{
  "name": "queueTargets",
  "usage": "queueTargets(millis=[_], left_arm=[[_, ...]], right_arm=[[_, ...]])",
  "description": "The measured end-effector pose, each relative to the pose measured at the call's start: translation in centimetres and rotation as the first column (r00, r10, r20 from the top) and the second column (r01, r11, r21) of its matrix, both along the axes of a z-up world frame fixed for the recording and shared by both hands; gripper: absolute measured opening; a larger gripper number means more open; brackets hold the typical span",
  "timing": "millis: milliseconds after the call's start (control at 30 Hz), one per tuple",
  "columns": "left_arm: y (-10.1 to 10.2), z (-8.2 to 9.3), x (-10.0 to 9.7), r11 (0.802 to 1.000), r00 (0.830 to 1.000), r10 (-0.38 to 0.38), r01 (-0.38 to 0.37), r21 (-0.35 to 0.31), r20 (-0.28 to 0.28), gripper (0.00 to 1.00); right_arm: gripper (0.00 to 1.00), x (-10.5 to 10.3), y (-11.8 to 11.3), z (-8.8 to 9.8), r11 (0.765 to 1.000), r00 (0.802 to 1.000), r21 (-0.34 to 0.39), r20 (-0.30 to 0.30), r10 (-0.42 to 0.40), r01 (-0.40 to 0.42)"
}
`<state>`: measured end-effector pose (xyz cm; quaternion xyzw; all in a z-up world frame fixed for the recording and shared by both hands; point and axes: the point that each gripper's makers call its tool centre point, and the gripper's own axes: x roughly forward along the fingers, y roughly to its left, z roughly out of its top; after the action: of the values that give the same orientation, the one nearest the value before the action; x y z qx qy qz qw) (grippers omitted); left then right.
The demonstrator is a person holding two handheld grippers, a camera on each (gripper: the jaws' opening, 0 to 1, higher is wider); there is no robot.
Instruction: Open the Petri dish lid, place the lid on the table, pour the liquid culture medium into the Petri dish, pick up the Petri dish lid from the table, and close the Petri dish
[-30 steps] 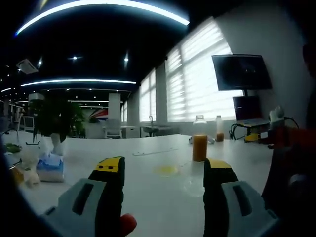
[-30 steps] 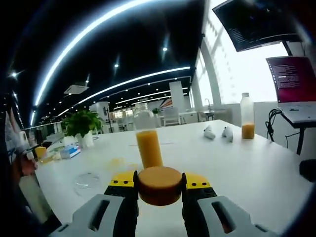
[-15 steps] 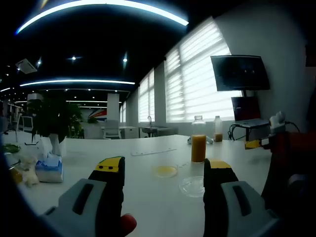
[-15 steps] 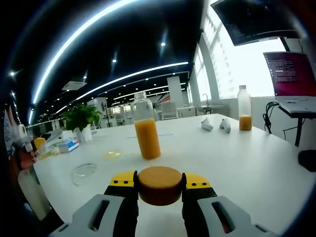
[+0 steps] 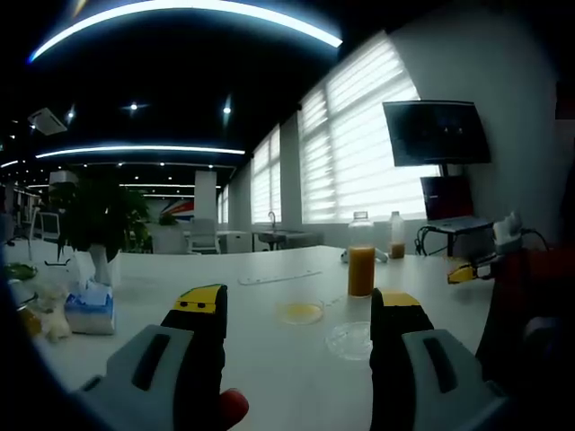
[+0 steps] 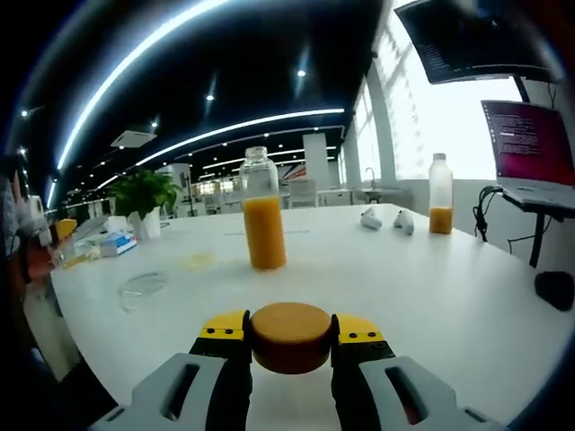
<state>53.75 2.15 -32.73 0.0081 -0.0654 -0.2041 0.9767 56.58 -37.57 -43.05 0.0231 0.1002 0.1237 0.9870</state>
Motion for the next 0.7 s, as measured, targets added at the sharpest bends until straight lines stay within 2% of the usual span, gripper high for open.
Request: queueTargets(millis=[333,700], left_arm=[[0.1,0.1,-0.1,1.0,1.0,0.0,0.0,0.001,0.002,0.56],[0.1,0.2,-0.1,1.0,1.0,0.001,-0.001,-0.001,0.003,0.56]], right_arm=[[0.3,-0.2,-0.4,-1.0,1.0,1.0,-0.014,-0.016,-0.011,0.011],[0.3,-0.9,0.2,-1.7,1.0,0.999,-0.019,-0.04,-0.004,0.004]])
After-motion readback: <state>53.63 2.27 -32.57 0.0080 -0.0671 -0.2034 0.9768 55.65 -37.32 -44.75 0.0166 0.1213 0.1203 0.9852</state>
